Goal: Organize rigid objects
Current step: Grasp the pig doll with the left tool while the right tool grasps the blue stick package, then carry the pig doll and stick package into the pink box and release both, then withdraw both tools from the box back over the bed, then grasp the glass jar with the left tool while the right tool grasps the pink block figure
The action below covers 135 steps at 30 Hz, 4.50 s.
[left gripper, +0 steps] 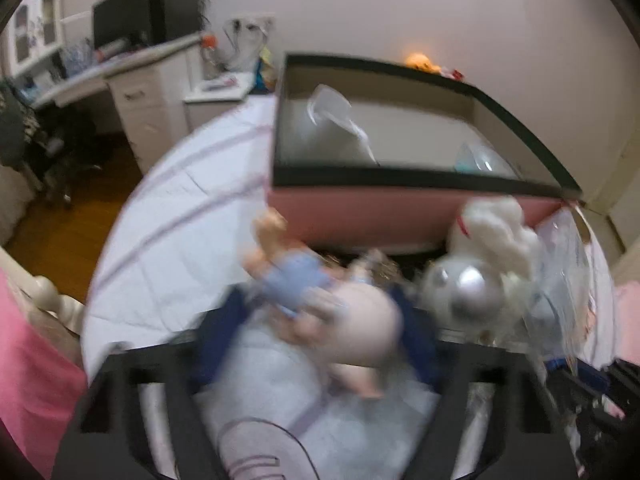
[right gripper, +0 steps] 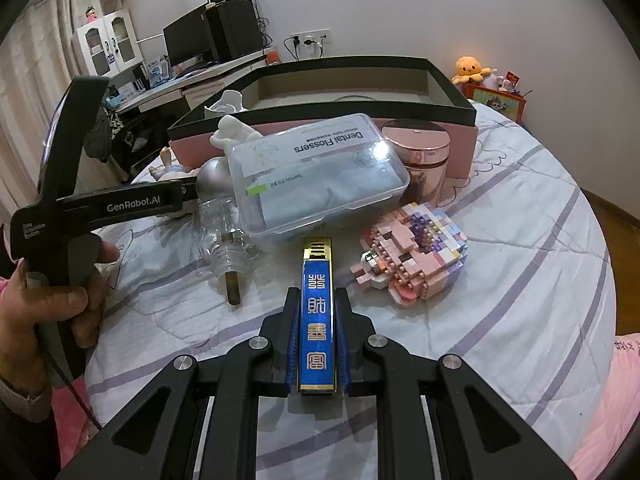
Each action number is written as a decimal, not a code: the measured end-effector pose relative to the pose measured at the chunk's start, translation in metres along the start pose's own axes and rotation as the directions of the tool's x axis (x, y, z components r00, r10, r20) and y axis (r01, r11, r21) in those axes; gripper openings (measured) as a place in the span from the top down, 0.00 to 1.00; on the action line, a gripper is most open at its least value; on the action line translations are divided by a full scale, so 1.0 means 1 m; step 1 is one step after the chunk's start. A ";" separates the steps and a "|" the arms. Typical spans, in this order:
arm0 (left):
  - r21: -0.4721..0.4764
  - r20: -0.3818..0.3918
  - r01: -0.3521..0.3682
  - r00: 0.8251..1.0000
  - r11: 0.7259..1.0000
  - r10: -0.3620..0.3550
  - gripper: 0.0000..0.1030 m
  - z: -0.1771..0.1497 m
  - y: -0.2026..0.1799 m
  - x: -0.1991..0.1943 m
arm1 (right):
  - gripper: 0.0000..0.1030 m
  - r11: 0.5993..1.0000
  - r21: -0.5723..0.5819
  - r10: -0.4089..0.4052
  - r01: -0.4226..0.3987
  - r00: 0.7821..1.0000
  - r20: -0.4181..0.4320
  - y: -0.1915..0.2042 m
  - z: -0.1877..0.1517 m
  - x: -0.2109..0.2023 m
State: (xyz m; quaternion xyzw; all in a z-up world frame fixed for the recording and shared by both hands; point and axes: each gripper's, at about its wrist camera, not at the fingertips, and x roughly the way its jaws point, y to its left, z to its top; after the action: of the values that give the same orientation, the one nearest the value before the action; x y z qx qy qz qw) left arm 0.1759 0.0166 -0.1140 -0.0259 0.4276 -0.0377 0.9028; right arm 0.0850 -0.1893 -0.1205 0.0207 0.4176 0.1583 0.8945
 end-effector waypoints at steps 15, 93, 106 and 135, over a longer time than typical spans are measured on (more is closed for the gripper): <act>-0.012 0.047 0.065 0.997 0.998 -0.064 0.46 -0.037 0.001 -0.045 | 0.85 1.000 -0.003 0.022 -0.022 0.998 0.055 0.001 0.001 -0.029; -0.039 0.311 0.006 0.950 0.999 0.007 0.00 0.001 -0.024 -0.150 | 0.00 0.987 0.095 -0.154 0.133 0.950 0.271 -0.019 0.077 -0.082; -0.026 0.282 -0.013 0.959 1.000 0.020 0.00 -0.036 -0.037 -0.155 | 0.00 0.977 0.128 -0.201 0.169 0.929 0.310 -0.012 0.030 -0.112; -0.027 0.212 -0.019 0.977 0.999 0.024 0.00 -0.056 -0.047 -0.129 | 0.00 0.976 0.106 -0.209 0.190 0.957 0.201 -0.020 0.003 -0.081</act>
State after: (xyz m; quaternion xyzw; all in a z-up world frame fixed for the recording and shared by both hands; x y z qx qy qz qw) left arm 0.0490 -0.0194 -0.0464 -0.0363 0.3294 -0.0199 0.9433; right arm 0.0442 -0.2324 -0.0617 0.0334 0.3265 0.0462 0.9435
